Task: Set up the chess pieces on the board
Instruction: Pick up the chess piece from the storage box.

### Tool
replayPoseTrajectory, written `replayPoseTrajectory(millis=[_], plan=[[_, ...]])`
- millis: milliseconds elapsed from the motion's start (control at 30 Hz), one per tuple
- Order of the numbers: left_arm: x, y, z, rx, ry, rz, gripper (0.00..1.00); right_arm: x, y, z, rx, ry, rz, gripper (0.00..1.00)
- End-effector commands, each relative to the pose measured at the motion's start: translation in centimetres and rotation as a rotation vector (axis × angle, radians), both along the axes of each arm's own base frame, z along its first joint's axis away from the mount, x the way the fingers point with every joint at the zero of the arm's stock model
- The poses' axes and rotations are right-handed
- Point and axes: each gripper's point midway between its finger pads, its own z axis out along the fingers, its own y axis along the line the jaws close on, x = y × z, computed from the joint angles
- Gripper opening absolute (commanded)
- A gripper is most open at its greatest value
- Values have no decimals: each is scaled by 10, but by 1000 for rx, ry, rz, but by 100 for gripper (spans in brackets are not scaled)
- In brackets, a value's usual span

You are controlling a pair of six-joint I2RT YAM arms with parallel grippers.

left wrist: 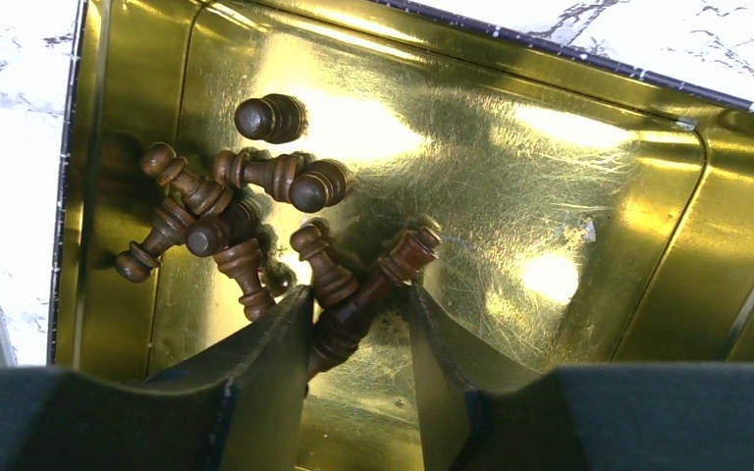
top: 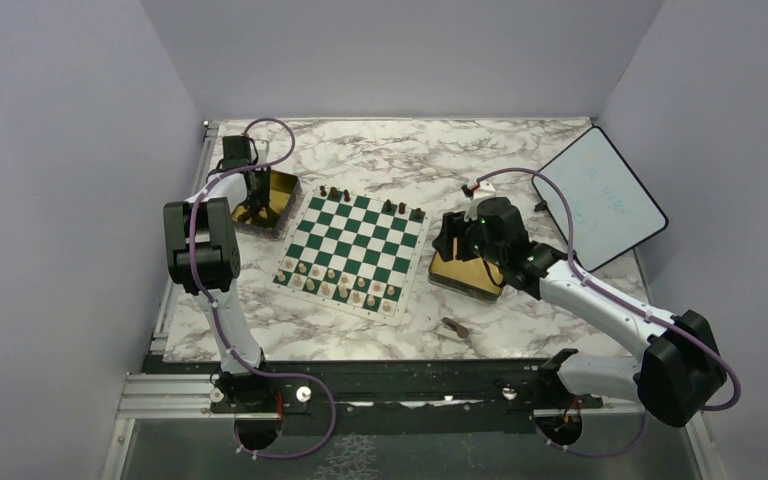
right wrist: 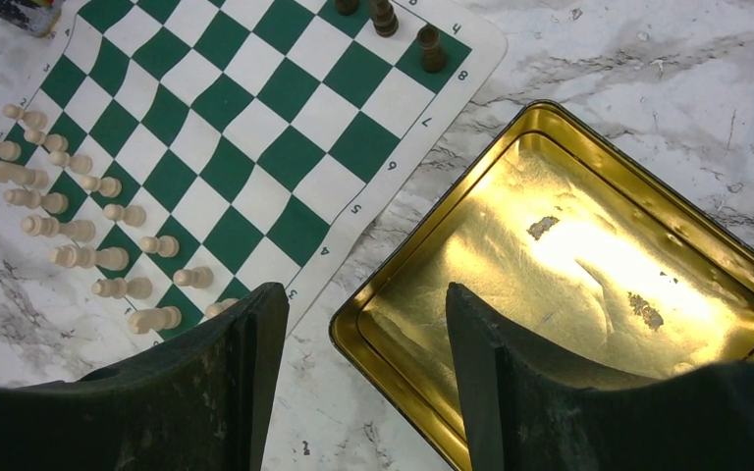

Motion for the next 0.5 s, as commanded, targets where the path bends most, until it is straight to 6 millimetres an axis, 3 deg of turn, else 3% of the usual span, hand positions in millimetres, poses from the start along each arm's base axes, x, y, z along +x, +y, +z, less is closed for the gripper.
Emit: replayPoseTrajectory(millis=[0, 233, 467], plan=[[3, 7, 3, 13, -1, 24, 39, 5, -3, 7, -17, -16, -8, 65], [3, 0, 7, -29, -7, 21, 28, 4, -3, 8, -12, -15, -11, 66], [10, -14, 33, -108, -60, 46, 21, 2, 2, 8, 17, 1, -2, 65]])
